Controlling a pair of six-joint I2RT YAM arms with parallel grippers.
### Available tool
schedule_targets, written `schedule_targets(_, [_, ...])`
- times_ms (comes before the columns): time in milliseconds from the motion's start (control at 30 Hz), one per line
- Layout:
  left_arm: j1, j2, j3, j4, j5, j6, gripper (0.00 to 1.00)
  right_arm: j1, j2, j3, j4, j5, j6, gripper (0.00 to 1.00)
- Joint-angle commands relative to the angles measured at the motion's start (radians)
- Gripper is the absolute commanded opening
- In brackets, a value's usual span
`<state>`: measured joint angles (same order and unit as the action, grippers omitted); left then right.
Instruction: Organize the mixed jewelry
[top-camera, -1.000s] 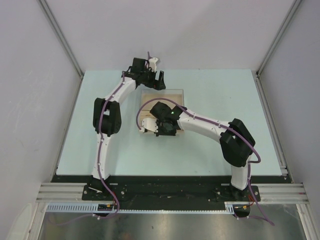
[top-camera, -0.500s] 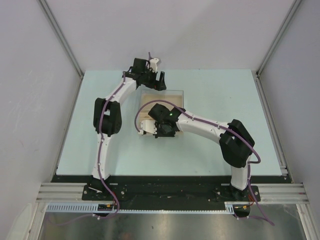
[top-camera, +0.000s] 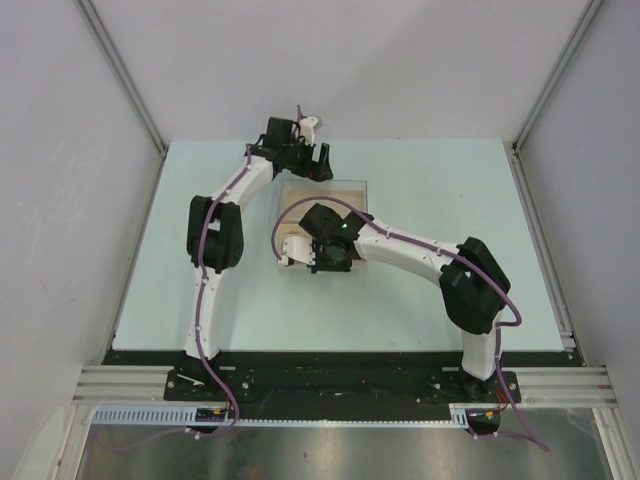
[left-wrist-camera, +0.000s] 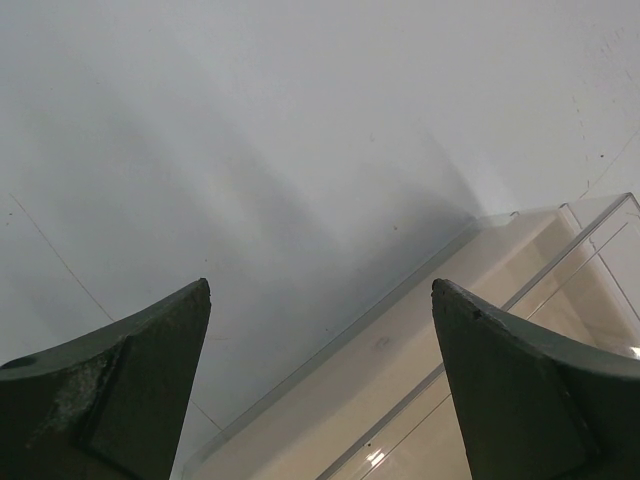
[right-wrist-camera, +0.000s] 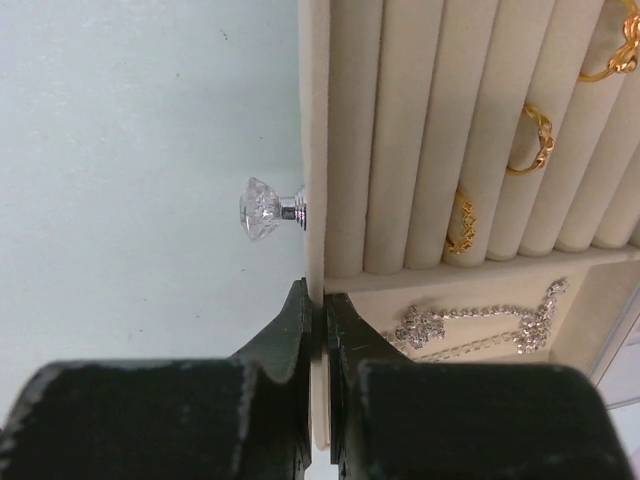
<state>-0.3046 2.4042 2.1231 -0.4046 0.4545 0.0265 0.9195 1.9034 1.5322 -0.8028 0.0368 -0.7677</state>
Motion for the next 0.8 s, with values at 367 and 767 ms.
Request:
schedule_targets(367, [-0.021, -0.007, -0.04, -0.053, 0.009, 0.033, 0.96, -0.048, -0.101, 0.025, 0.112, -0.06, 0.059, 0.0])
schedule_targets(767, [-0.024, -0.011, -0.043, -0.053, 0.007, 0.033, 0.96, -0.062, -0.119, -0.01, 0.168, -0.064, 0.071, 0.0])
